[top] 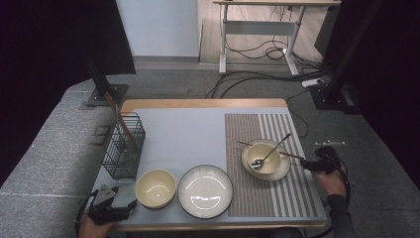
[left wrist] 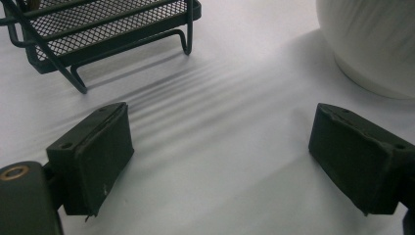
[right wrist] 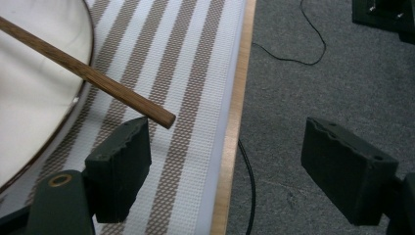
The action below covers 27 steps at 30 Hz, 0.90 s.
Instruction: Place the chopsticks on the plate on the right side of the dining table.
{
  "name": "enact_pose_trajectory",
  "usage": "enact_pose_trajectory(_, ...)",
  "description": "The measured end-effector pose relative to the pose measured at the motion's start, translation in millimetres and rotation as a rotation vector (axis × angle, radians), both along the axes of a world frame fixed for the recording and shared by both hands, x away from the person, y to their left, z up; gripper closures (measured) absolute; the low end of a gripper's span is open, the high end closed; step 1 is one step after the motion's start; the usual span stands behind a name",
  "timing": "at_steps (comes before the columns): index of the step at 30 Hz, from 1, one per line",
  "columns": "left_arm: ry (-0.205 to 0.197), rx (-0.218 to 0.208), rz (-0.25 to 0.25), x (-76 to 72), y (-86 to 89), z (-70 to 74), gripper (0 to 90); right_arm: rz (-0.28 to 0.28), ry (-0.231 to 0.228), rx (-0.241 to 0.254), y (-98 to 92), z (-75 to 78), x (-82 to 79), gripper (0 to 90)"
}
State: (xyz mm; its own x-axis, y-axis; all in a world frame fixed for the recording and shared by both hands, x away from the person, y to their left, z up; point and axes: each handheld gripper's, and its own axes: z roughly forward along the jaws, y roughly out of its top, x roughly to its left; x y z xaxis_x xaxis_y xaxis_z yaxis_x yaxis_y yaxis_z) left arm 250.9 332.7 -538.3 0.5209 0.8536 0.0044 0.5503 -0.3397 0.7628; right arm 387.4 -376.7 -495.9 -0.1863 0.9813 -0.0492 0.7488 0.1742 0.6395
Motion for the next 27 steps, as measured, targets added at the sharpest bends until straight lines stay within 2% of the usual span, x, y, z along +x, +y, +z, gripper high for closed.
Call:
enact_pose_trajectory(20,0.000,0.000,0.000,0.0,0.0,0.0,8.8,-0.040,-0.019,0.000,-8.3,-7.5,23.6,18.7)
enact_pose_trajectory(23,0.000,0.000,0.000,0.0,0.0,0.0,8.8,-0.032,-0.028,-0.002,-5.7,-2.7,21.5,18.6)
enact_pose_trajectory(27,0.000,0.000,0.000,0.1,-0.1,0.0,8.8,0.008,-0.056,0.005,7.6,9.8,18.8,16.1)
